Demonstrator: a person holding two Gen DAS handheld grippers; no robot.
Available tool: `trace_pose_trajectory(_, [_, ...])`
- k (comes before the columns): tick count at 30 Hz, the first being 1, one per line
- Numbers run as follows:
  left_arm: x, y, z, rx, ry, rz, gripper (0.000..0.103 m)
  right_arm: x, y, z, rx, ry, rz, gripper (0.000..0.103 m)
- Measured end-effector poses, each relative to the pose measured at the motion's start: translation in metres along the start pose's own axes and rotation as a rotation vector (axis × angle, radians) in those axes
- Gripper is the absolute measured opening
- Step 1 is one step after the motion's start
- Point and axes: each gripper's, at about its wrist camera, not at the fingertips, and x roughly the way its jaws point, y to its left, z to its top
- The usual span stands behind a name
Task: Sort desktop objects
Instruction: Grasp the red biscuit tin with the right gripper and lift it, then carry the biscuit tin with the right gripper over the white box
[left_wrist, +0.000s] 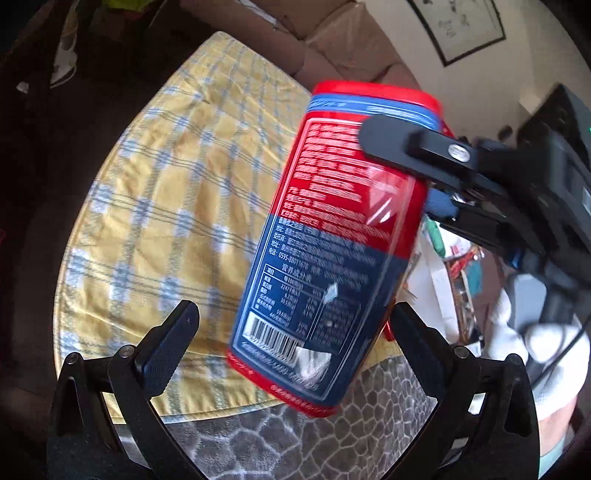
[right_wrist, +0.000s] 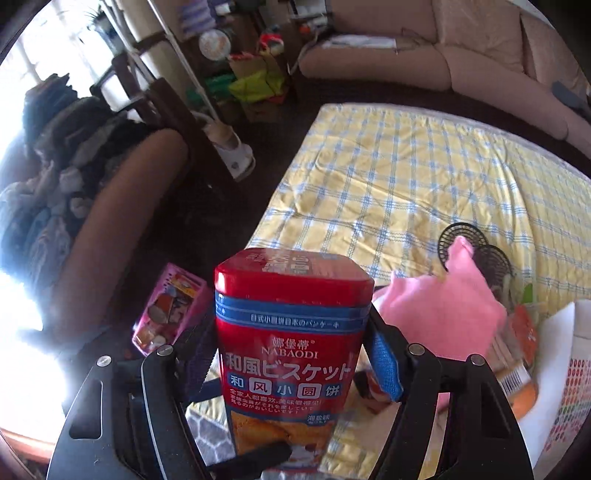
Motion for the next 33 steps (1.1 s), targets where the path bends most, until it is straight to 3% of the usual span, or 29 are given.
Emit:
trace_pose_trajectory(6, [0.011, -0.022, -0.015, 0.141, 0.064, 0.048, 0.103, -0.036, -0.003, -0.04, -0.003, -0.089, 0.007, 0.074])
trace_pose_trajectory(11, [0.017, -0.028, -0.036, 0.237, 0.124, 0.172, 0.103, -0.059, 0.004, -0.081, -0.045, -0.129, -0.008, 0.073])
trace_pose_trajectory(20, [-0.002, -0.038, -0.085, 0.322, 0.106, 0.265, 0.103, -0.073, 0.026, -0.163, -0.18, -0.163, -0.098, 0.073])
trace_pose_trajectory(24, [-0.027, -0.028, -0.106, 0.249, 0.127, 0.189, 0.103, -0.069, 0.026, -0.193, -0.263, -0.146, -0.185, 0.073])
trace_pose_trajectory(28, [-0.053, -0.002, -0.104, 0.077, 0.109, 0.06, 0.103, -0.058, 0.033, -0.218, -0.418, -0.138, -0.333, 0.073])
trace_pose_trajectory(33, [-0.059, 0.016, -0.089, -0.065, 0.083, -0.021, 0.103, -0.035, 0.049, -0.254, -0.648, -0.139, -0.529, 0.073])
